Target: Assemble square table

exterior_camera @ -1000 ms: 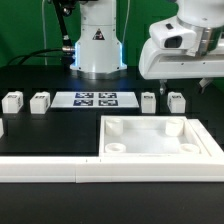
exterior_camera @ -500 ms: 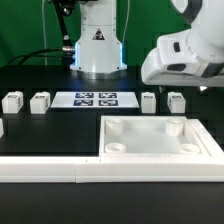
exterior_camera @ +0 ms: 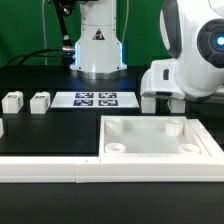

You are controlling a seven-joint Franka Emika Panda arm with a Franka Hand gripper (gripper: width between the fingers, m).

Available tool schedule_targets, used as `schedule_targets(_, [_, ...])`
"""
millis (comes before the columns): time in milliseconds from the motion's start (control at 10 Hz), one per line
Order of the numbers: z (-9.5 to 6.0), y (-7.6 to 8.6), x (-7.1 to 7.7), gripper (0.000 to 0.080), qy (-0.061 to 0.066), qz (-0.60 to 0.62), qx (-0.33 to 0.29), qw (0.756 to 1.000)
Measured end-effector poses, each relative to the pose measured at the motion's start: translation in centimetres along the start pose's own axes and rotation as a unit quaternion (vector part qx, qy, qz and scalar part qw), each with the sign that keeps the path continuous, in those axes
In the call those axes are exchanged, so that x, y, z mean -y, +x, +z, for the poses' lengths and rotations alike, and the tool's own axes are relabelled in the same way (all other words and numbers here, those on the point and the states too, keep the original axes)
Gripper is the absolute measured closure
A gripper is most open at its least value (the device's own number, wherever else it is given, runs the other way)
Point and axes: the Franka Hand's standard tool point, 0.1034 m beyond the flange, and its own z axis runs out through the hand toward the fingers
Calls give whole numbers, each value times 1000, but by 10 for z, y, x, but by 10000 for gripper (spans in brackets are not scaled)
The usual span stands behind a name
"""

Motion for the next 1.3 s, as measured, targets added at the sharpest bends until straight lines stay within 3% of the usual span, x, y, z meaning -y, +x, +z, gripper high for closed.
schedule_targets(400, [0,0,0,176,0,0,-1,1000])
schedule_targets(600, [1,0,0,517,0,0,0,1000])
schedule_targets(1300, [-5,-2,-2,512,1,-1,-3,1000])
